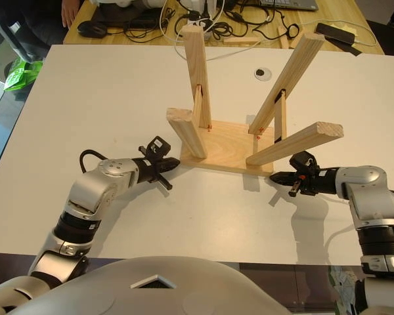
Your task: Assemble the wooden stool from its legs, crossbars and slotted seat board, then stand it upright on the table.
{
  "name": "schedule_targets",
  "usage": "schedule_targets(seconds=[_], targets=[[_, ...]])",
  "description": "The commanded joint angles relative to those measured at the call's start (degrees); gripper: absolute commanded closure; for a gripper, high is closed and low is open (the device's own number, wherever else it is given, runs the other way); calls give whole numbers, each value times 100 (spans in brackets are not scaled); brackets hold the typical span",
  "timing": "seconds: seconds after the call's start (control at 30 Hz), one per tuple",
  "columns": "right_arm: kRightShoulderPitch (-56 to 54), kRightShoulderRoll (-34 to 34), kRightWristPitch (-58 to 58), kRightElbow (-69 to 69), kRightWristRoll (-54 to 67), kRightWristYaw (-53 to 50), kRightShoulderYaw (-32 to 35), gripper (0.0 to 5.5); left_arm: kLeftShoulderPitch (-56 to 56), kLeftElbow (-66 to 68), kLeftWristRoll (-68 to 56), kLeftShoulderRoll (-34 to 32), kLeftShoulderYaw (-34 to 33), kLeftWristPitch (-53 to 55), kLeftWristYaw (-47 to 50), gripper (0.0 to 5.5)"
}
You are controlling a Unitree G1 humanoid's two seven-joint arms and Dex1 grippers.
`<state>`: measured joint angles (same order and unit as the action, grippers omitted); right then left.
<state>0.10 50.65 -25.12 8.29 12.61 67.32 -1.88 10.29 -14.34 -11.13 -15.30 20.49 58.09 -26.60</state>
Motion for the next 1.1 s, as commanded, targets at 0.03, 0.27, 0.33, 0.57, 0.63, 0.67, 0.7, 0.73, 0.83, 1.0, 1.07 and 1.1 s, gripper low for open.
schedule_targets(seconds=[0.03,0.27,0.33,0.57,0.63,0.67,0.7,0.73,0.83,1.0,1.07,1.1], targets=[[23,-151,-20,-129,165,138,-98,550,56,-108,-261,157,68,-20,-191,547],[12,-184,-5,-125,170,149,-88,550,69,-116,-277,159,44,-12,-203,547],[12,-189,-2,-123,175,154,-82,550,70,-123,-280,160,41,-7,-202,547],[23,-190,10,-113,173,171,-58,550,68,-131,-311,159,29,-8,-193,547],[15,-198,14,-107,168,172,-62,550,68,-127,-316,157,21,-12,-193,547],[13,-201,17,-104,167,174,-63,550,68,-128,-318,158,20,-12,-191,547],[10,-206,19,-100,165,172,-66,550,72,-121,-318,157,19,-17,-194,547],[7,-211,21,-97,164,171,-68,550,74,-117,-319,156,18,-20,-197,547],[1,-221,27,-89,162,170,-69,550,76,-119,-322,158,16,-18,-197,547],[-17,-204,29,-63,158,187,-60,550,65,-133,-331,173,-1,-3,-184,547],[-24,-200,28,-57,156,190,-56,550,63,-125,-335,176,-5,-7,-186,547],[-28,-196,27,-54,158,197,-54,550,62,-130,-337,180,-6,0,-182,547]])
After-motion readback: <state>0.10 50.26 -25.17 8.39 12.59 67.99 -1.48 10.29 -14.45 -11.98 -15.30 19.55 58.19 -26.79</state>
